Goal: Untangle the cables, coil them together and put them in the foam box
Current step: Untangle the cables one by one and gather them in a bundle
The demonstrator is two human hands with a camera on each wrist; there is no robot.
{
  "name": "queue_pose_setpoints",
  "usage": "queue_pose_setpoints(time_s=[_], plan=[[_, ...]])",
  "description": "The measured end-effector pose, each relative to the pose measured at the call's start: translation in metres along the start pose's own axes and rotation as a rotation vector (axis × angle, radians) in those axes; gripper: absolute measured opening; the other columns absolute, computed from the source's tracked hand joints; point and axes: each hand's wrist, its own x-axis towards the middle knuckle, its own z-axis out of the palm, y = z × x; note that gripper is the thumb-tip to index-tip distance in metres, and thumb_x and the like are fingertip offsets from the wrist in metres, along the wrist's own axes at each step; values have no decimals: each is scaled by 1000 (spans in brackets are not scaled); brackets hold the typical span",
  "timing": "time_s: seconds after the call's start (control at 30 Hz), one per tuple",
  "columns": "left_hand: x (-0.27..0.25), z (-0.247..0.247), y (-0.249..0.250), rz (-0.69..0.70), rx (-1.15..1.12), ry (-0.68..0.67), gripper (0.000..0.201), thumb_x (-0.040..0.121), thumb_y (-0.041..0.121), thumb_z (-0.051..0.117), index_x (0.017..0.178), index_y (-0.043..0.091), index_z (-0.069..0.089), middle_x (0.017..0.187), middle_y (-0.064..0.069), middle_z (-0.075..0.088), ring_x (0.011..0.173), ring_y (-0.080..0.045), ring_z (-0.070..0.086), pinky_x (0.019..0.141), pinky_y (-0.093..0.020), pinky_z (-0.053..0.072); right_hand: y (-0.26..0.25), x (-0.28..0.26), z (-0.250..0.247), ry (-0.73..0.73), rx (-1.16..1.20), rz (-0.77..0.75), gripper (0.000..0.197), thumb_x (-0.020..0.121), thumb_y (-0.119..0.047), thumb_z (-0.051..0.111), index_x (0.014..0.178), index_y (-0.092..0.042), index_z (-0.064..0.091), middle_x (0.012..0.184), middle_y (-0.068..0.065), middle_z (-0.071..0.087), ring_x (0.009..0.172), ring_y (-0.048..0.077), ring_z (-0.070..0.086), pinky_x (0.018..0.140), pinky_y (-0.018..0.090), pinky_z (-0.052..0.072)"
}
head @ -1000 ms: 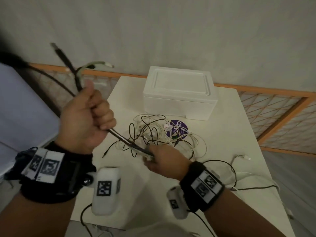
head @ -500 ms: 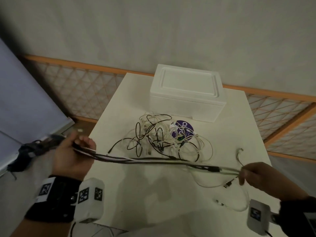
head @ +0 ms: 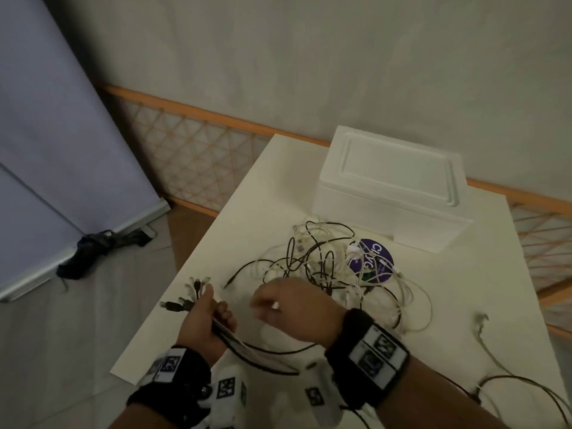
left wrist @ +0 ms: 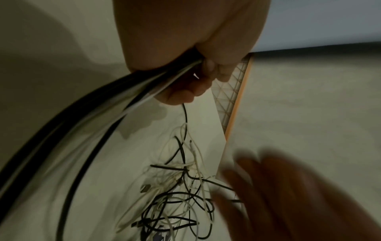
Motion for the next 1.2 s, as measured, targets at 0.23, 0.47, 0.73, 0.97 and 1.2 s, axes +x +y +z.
queue_pose_setpoints(time_s=[0.23,0.47,0.73,0.97,1.2], plan=[[15,15,-1,10,82,29,62,96,57,39,58,8,41,56,-8,47,47,-20,47,58,-31,42,54,106,45,-313,-271,306,59,94,-5,36,150,-14,19,160,11,1,134,39,34,105,47,38],[23,26,-3,-65,228,-52,54,97,46,47,61,8,56,71,-8,68,42,-12,49,50,-24,47,81,105,49,-108,-484,319,30,91,-12,42,121,-13,45,120,11,46,106,36,55,79,44,49],[25,44,-3,-54,332,-83,42,99,37,50,70,8,60,84,-7,72,44,-10,48,45,-22,42,106,76,46,-56,-497,455,26,94,-29,41,112,-16,54,117,8,52,107,30,53,85,38,46],[7,88,-7,51,432,-233,35,100,36,47,94,9,68,100,-1,72,81,-15,61,67,-27,48,92,51,-10,351,196,561,26,93,-26,46,78,-7,58,78,7,60,81,29,59,69,32,42],[-24,137,-16,235,342,-544,27,98,27,49,115,15,66,114,0,71,107,-14,66,89,-30,51,46,16,-45,417,-38,380,27,100,-32,36,103,-17,58,91,6,66,86,24,61,70,32,44]])
